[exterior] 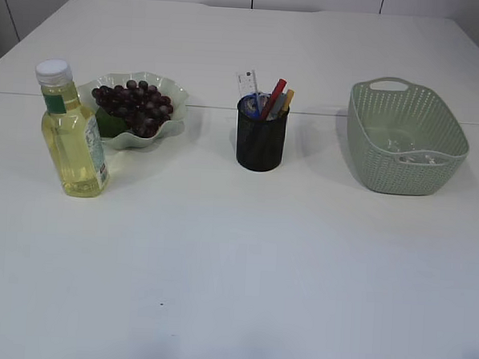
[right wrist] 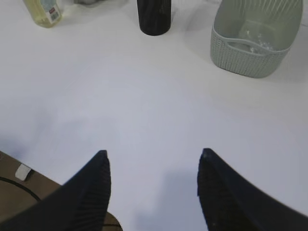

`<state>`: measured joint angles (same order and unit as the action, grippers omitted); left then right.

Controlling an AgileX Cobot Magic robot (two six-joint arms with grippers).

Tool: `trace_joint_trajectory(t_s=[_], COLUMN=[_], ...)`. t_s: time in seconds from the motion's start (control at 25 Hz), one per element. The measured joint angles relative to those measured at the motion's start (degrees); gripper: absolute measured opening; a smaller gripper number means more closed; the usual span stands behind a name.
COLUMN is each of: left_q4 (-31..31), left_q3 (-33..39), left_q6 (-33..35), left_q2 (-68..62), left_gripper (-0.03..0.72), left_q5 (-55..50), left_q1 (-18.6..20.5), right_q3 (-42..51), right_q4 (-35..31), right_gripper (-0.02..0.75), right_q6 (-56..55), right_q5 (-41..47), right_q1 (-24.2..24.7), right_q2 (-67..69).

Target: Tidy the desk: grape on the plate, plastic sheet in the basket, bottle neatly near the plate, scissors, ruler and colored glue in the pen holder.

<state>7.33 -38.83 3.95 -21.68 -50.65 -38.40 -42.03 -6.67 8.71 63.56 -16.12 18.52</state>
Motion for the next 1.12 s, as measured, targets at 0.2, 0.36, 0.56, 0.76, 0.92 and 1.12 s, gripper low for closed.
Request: trace_joint_trajectory(t_s=[0.2, 0.36, 0.56, 0.76, 0.92, 1.12], left_q4=[0.67, 0.77, 0.77, -0.02, -1.35, -2.77], left_q3=[3.58, 5.02, 7.70, 8.30, 8.56, 8.56], left_q6=[0.58, 0.69, 0.79, 1.26, 1.26, -0.14], left_q2=[10.44, 17.97, 21.07, 21.07, 21.07, 21.07], left_gripper=[0.378, 0.378, 0.378, 0.367, 0.363, 0.363], left_q5=[-6.69, -8.98, -11.97, -12.70, -12.79, -12.79], left_q1=[0.00, 0.00, -0.04, -0.04, -0.04, -0.04], right_q3=[4.47, 7.17, 10.54, 12.36, 13.11, 13.17], right_q4=[-0.52, -0.60, -0.77, -0.68, 0.85, 1.81], right_gripper=[0.461, 0.459, 0.459, 0.459, 0.459, 0.459], right_q6=[3.30, 4.29, 5.11, 6.83, 6.95, 4.16], right_q5=[0.11, 0.34, 0.82, 1.75, 2.37, 2.37], right_q1=[0.00, 0.00, 0.00, 0.00, 0.00, 0.00], right_q2=[-11.96, -18.65, -19.54, -19.54, -19.54, -19.54])
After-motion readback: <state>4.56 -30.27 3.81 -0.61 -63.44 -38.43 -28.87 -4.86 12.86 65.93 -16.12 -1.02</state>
